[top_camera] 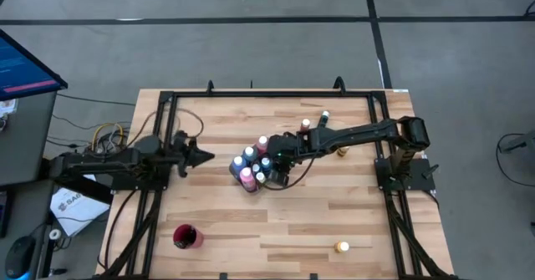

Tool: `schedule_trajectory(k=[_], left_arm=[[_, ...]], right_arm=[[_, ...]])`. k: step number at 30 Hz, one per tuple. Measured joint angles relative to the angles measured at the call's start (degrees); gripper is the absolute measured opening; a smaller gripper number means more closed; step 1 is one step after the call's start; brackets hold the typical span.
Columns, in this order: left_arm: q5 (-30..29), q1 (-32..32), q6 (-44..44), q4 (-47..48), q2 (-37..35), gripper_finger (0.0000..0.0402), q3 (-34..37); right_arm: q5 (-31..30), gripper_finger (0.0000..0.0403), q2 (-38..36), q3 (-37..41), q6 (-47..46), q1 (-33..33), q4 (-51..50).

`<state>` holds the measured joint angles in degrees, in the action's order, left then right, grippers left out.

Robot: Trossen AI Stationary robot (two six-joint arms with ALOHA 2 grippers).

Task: Pick & Place Paint Supplies
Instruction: Put the small red paint bottle into the black bin

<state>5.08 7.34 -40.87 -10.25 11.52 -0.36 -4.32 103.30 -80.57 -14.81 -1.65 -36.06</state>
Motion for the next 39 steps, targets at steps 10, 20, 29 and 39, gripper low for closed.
schedule_trajectory(k=[10,20,29,39], left_arm=[[6.1,-1.5,14.9,-6.9,-5.1,0.0003,-0.1],[5.0,-1.5,16.4,1.3,-8.0,0.0003,-0.1],[-7.8,-1.6,12.2,8.9,-8.5,0.0003,-0.1],[-10.0,-1.6,13.8,8.6,-9.1,0.0003,-0.1]], right_arm=[[-1.1,0.0124,-6.1,0.2,1.3,0.0,-2.1],[-3.7,0.0124,-10.7,0.2,3.2,2.7,-7.0],[-7.8,0.0124,-10.9,0.2,3.6,3.4,-13.3],[-9.9,0.0132,-9.6,4.5,2.8,11.0,-14.2]])
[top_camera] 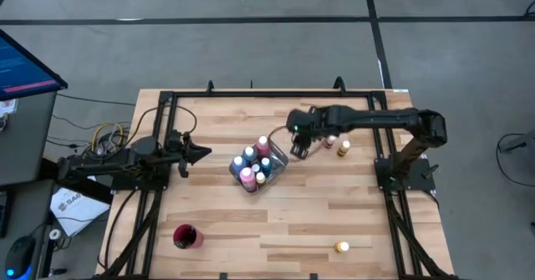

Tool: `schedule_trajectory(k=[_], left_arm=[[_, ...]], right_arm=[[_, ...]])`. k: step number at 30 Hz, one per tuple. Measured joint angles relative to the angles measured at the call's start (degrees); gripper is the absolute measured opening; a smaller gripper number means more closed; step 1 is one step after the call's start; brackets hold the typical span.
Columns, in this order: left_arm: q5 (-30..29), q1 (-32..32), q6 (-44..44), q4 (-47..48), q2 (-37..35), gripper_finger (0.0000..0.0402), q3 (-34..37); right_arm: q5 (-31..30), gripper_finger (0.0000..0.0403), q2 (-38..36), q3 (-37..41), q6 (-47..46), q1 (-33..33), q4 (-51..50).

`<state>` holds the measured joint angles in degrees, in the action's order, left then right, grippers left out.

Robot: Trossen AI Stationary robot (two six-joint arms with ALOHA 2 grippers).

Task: Pick & Place Paint Supplies
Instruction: Put the small red paint bottle into the black bin

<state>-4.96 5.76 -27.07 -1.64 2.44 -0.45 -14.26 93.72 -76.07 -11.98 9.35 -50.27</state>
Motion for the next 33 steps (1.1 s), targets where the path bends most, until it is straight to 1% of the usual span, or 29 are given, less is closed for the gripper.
schedule_trajectory(k=[3,9,12,21,26,29,33], left_arm=[[-1.1,0.0,0.1,-0.2,0.0,0.0003,0.0],[-1.0,0.0,1.2,-0.2,0.5,0.0003,0.0],[-0.9,0.0,1.2,-0.6,0.5,0.0003,0.0],[-1.0,0.0,1.2,-1.2,0.7,0.0003,0.1],[-0.9,0.0,1.2,-1.3,0.7,0.0003,0.1],[-1.0,0.0,1.2,-1.5,0.7,0.0003,0.1],[-1.0,0.0,1.2,-1.8,0.7,0.0003,0.1]], right_arm=[[0.0,0.0157,0.3,0.1,-0.1,4.5,-0.5],[0.4,0.0240,0.3,-0.7,1.7,12.6,-1.0],[0.7,0.0263,0.3,-0.7,2.8,15.2,-1.1],[1.9,0.0270,0.4,-0.5,3.1,17.2,-0.5],[2.7,0.0270,3.3,-0.4,2.5,16.2,-0.1],[3.9,0.0270,6.3,-0.4,2.5,15.7,-0.3],[3.9,0.0270,9.8,-0.4,2.5,15.1,-0.7]])
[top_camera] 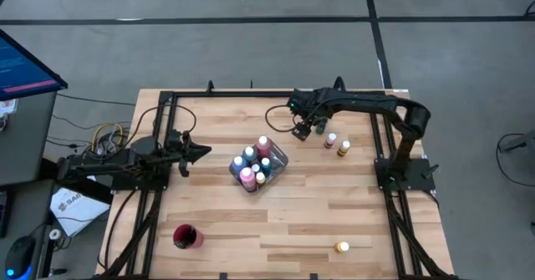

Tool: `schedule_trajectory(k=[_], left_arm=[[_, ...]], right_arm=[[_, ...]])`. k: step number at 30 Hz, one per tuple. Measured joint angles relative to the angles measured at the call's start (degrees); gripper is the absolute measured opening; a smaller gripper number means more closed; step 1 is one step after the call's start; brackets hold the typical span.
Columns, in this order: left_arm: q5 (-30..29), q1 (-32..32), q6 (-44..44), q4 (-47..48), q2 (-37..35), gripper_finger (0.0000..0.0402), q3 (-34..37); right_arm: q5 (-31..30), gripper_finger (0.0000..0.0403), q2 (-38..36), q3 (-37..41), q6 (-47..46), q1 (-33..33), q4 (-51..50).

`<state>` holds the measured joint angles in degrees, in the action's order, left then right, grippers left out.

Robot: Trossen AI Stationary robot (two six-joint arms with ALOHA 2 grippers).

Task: Pick & Place Paint Supplies
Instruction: Put the small red paint bottle into the black bin

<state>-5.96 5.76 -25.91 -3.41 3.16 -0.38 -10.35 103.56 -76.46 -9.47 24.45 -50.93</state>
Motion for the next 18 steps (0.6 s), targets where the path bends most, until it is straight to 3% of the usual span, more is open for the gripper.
schedule_trajectory(k=[8,16,18], left_arm=[[0.0,0.0,0.0,-0.3,0.0,0.0003,0.0],[0.0,0.0,0.0,-0.6,0.0,0.0003,0.0],[0.0,0.0,0.0,-0.6,0.0,0.0003,0.0]], right_arm=[[0.0,0.0245,1.4,0.0,-0.6,0.0,0.6],[0.0,0.0131,1.4,0.0,-1.1,0.0,0.4],[0.0,0.0128,1.4,-0.1,-1.1,-0.1,0.4]])
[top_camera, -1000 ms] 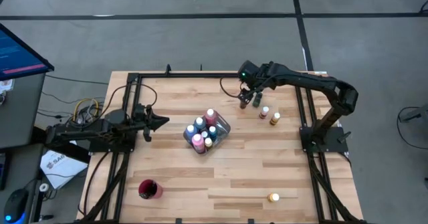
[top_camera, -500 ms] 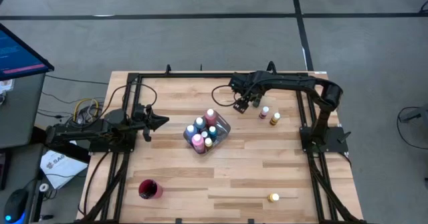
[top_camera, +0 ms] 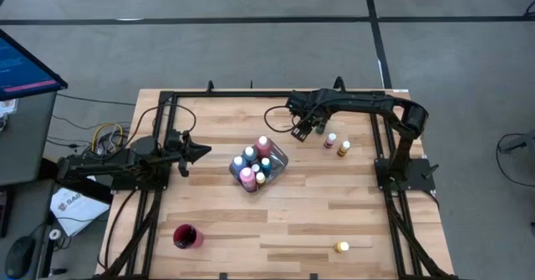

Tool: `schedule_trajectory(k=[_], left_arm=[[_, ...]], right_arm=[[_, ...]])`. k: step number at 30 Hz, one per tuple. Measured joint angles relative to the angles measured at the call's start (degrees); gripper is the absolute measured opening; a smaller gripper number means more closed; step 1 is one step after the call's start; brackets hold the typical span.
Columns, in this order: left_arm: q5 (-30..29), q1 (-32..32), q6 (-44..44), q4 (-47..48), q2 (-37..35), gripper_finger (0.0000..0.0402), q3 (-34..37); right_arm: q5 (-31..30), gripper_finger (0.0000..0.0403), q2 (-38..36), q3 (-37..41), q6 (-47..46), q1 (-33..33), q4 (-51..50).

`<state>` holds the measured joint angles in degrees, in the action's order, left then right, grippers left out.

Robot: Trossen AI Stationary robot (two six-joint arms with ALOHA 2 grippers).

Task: Pick & Place Paint Supplies
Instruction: Put the small red paint bottle into the black bin

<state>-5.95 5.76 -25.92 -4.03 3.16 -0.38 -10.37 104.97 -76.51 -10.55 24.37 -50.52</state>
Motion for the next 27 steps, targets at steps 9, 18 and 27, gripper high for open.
schedule_trajectory(k=[9,18,27], left_arm=[[0.0,0.0,0.0,-0.2,0.0,0.0003,0.0],[0.0,0.0,0.0,-0.4,0.0,0.0003,0.0],[0.0,0.0,0.0,-0.4,0.0,0.0003,0.0]], right_arm=[[0.0,0.0128,-5.0,-3.2,-1.1,-4.5,-1.7],[0.1,0.0128,-9.8,-9.1,-6.8,-16.5,-1.6],[0.0,0.0128,-6.0,-12.2,-10.3,-24.0,-1.0]])
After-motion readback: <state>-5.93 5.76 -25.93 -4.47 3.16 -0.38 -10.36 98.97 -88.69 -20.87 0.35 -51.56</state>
